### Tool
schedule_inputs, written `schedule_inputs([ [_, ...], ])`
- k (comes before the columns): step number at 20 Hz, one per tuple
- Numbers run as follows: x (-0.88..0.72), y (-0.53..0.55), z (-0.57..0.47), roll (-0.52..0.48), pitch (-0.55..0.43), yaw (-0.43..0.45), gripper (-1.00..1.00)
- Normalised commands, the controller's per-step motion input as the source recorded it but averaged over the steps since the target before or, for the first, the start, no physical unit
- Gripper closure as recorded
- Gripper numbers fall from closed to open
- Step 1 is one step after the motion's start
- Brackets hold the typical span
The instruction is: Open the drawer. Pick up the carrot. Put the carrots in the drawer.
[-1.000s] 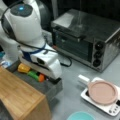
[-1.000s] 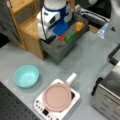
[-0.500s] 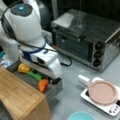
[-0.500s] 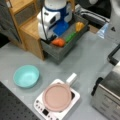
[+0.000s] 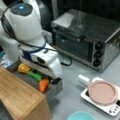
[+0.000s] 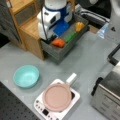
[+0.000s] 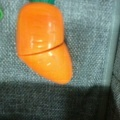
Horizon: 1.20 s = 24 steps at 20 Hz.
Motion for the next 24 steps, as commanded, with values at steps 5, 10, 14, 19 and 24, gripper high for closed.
schedule_inputs([
  [5,-0.08,0.14,-0.09,0.063,-0.140,-0.169,-1.00],
  [10,-0.22,0.24,-0.02,0.074,-0.181,-0.414,-1.00],
  [14,-0.36,0.33,-0.01,0.056,-0.209,-0.465,-1.00],
  [19,-0.35,0.31,-0.04,0.045,-0.209,-0.365,-1.00],
  [24,-0.30,0.34,-0.04,-0.011,-0.188,-0.371,-1.00],
])
